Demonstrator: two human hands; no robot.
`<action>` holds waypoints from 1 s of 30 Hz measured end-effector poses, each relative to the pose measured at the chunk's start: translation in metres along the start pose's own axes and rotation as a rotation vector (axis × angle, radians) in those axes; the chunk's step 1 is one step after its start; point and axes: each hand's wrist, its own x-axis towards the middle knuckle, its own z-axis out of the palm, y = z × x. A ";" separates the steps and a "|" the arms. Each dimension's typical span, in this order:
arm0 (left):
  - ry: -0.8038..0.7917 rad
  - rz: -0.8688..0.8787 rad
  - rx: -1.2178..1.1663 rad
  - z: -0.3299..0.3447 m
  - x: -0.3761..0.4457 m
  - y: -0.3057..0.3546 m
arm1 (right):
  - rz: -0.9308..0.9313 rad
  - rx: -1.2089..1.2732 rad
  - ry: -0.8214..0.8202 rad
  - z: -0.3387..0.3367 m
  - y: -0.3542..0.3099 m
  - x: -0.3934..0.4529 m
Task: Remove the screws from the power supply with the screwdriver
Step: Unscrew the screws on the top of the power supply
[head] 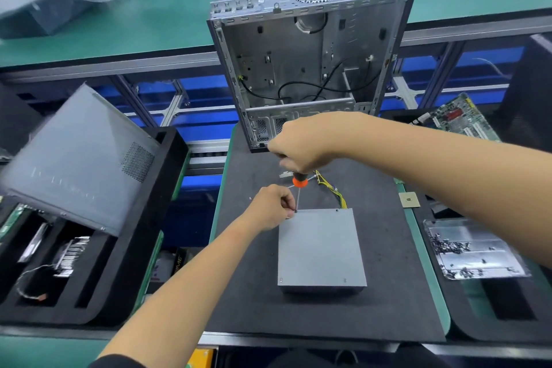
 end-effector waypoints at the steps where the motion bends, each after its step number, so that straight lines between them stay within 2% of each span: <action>1: 0.001 0.002 -0.001 0.000 0.000 0.000 | -0.063 0.041 0.016 -0.001 0.001 -0.001; 4: 0.001 0.018 -0.001 0.001 0.000 -0.001 | -0.198 0.207 0.059 -0.002 0.008 -0.003; 10: -0.014 0.060 0.006 0.001 0.002 -0.003 | -0.249 0.359 0.015 -0.003 0.005 -0.005; 13: -0.008 0.061 0.014 0.001 0.002 -0.004 | -0.186 0.311 -0.005 -0.004 0.001 -0.002; 17: 0.000 0.044 0.009 0.001 0.000 -0.002 | 0.073 0.018 0.000 -0.006 -0.001 0.001; 19: 0.007 0.037 0.011 0.001 0.000 -0.001 | 0.044 0.024 0.016 -0.004 0.000 0.001; 24: 0.031 0.076 0.013 0.003 -0.002 -0.001 | -0.201 0.260 -0.059 -0.009 0.003 -0.005; 28: 0.021 0.092 0.014 0.001 -0.002 0.002 | -0.215 0.314 -0.079 -0.013 -0.003 -0.006; 30: 0.005 0.099 0.014 0.001 -0.002 0.003 | -0.146 0.169 -0.089 -0.013 -0.008 -0.006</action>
